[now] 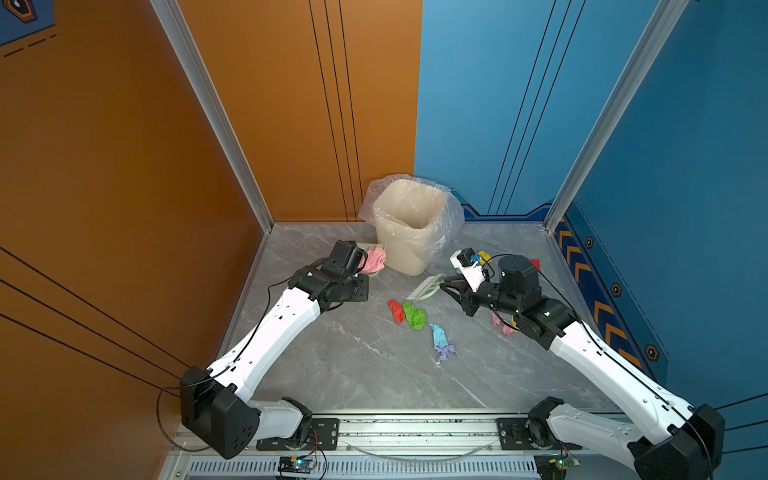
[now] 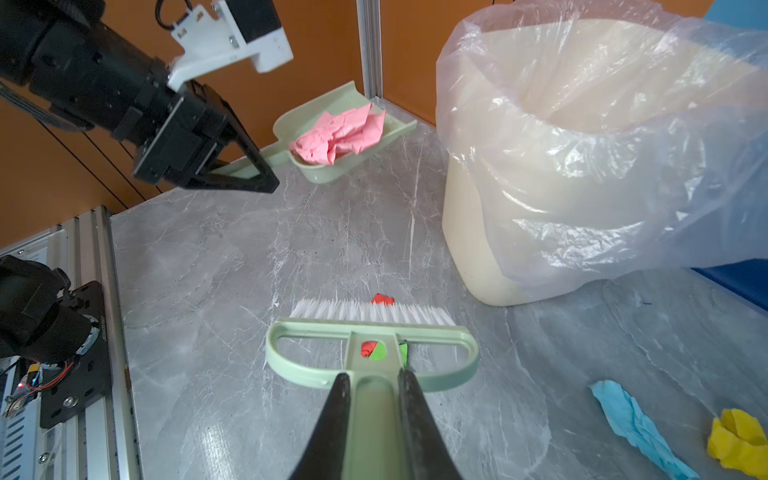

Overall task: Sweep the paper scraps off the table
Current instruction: 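Lift the dustpan toward the bin with the left gripper while the right draws back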

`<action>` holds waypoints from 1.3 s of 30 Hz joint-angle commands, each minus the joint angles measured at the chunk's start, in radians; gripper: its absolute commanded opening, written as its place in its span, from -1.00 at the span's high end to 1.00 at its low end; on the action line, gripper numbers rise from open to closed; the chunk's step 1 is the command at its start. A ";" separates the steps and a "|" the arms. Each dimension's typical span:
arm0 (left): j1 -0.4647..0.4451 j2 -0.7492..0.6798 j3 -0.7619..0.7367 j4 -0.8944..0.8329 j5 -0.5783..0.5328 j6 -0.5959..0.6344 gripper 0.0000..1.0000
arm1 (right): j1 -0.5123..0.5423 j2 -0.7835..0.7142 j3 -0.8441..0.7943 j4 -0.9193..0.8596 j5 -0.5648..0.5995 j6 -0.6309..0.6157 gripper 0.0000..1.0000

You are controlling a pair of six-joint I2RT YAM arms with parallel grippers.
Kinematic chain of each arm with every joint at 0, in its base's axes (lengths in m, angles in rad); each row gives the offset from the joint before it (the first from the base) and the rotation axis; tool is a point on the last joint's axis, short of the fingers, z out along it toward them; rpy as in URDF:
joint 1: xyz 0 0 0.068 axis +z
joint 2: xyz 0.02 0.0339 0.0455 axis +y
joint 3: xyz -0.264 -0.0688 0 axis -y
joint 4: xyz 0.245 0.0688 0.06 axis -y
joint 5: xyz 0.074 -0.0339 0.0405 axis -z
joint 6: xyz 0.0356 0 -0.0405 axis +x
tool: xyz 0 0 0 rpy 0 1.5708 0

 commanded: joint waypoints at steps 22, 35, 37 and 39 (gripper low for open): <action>0.066 0.192 0.493 -0.216 -0.006 0.172 1.00 | -0.097 -0.072 -0.050 -0.037 -0.053 0.065 1.00; 0.086 0.422 0.845 -0.315 0.026 0.210 1.00 | -0.119 -0.069 -0.062 -0.022 -0.073 0.084 1.00; 0.087 0.474 0.923 -0.339 0.032 0.215 1.00 | -0.123 -0.076 -0.074 -0.016 -0.075 0.090 1.00; 0.089 0.530 1.004 -0.365 0.035 0.221 1.00 | -0.128 -0.084 -0.086 -0.008 -0.076 0.095 1.00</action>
